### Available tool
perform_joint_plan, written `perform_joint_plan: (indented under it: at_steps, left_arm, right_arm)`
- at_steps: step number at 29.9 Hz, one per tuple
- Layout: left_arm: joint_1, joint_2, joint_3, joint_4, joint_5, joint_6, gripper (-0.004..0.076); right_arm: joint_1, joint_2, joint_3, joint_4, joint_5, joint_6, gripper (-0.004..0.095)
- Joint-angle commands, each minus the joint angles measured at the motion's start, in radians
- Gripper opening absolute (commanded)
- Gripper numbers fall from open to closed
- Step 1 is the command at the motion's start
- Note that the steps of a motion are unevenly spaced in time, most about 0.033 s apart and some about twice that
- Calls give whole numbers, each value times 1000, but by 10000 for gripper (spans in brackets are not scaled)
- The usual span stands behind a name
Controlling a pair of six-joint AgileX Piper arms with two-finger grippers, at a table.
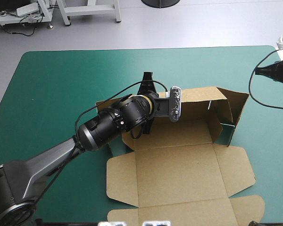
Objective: Fold the box
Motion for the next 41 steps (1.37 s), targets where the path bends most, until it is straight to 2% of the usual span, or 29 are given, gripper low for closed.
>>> perform_joint_plan:
  at_steps: [1, 3, 7, 16, 26, 41]
  left_arm:
    - [-7, -31, -23, 6, 11, -10, -6]
    - [-7, -31, -23, 10, 11, -10, -6]
    - [-7, -31, -23, 24, 9, -10, -6]
    - [-7, -29, -23, 68, -7, -10, -6]
    - [-7, -29, -23, 35, -4, -10, -6]
    - [-7, -27, -23, 16, -4, -10, -6]
  right_arm:
    - [-82, 35, -31, 236, 113, -175, -25]
    - [-106, 88, -31, 338, 208, -238, -25]
    - [-106, 172, -31, 437, 331, -305, -25]
    - [-97, 176, 95, 436, 325, -356, -25]
    - [-97, 83, 326, 577, 329, -539, -25]
    - [-97, -106, 520, 561, 329, -674, -25]
